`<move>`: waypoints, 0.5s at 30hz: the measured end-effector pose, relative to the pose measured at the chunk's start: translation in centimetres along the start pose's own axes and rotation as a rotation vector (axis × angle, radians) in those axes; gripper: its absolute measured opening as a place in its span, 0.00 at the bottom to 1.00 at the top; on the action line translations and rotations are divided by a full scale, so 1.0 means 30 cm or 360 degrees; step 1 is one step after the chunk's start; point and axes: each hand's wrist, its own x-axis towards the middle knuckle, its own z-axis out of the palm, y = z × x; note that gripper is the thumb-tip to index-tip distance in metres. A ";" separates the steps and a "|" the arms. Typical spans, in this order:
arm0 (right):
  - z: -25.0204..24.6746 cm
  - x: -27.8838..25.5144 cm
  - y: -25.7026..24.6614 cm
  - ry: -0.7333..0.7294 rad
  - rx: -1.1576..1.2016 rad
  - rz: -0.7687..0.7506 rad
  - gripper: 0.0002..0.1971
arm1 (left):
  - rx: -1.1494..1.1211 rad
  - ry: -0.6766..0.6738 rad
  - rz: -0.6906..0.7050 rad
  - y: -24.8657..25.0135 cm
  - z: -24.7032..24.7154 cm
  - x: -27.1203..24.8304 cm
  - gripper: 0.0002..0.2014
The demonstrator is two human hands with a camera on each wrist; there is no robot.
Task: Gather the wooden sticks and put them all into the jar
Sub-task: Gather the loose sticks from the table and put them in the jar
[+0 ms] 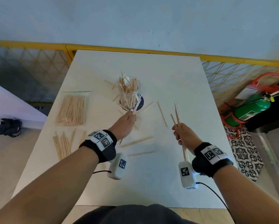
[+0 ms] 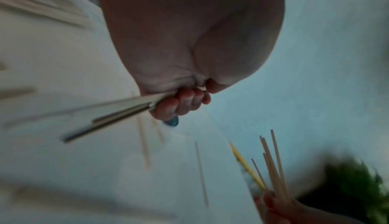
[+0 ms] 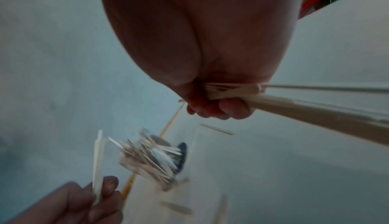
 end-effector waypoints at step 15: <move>0.166 0.294 -0.836 0.0160 0.0939 -0.1038 0.08 | -0.0398 0.0725 0.0863 0.416 -0.276 0.239 0.10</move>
